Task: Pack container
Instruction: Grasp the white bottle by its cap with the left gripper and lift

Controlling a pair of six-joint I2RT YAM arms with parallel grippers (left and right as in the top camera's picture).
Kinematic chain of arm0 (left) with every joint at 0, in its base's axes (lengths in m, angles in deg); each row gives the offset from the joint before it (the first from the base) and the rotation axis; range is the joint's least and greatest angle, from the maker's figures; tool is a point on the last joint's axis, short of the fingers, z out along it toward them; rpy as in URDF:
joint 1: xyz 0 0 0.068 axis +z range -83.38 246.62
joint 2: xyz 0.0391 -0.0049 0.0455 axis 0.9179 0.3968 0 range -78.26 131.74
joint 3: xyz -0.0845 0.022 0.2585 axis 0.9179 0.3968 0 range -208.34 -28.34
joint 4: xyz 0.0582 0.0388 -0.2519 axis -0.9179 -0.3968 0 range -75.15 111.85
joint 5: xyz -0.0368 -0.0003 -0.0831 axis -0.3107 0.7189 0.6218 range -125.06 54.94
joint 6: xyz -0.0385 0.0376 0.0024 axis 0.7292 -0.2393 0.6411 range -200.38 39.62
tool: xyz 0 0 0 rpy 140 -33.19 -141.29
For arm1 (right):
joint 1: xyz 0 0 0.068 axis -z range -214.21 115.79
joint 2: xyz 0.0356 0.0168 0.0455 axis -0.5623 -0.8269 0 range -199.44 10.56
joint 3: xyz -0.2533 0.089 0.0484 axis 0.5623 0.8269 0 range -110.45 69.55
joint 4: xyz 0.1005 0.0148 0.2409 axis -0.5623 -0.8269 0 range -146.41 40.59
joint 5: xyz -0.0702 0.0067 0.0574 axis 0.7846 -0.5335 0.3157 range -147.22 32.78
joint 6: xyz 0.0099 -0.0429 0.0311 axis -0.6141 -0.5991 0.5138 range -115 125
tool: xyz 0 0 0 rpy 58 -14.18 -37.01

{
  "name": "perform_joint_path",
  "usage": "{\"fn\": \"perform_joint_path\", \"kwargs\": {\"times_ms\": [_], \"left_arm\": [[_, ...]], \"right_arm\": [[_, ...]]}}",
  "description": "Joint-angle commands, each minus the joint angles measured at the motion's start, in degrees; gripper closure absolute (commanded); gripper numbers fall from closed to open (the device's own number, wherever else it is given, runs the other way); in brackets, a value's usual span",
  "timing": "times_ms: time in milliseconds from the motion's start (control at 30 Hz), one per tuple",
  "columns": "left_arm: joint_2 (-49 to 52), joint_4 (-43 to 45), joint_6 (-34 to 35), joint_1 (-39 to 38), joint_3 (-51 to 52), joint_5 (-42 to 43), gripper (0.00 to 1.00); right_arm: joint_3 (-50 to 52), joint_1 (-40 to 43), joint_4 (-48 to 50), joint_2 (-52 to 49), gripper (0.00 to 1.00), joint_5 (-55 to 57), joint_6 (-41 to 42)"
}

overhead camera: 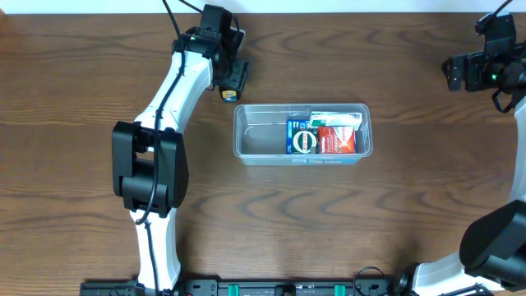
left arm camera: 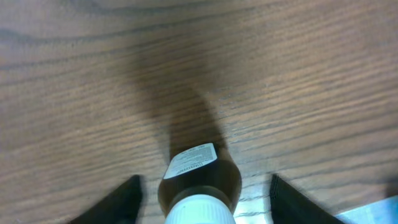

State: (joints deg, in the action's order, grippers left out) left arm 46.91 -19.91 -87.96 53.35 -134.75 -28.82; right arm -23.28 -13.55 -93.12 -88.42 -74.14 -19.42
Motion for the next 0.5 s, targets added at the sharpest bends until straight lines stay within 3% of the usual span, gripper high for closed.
{"fn": "perform_joint_path", "kwargs": {"times_ms": [0,300,467], "left_arm": [[0.1,0.3,-0.5,0.0,0.4,0.4,0.53],[0.1,-0.3,-0.1,0.0,0.4,0.4,0.72],[-0.2,-1.5,0.4,0.0,0.4,0.3,0.73]], "right_arm": [[-0.2,0.4,0.0,-0.4,0.01,-0.4,0.6],[-0.2,0.4,0.0,-0.4,0.01,-0.4,0.6],[-0.2,0.4,0.0,-0.4,0.01,-0.4,0.6]]}}
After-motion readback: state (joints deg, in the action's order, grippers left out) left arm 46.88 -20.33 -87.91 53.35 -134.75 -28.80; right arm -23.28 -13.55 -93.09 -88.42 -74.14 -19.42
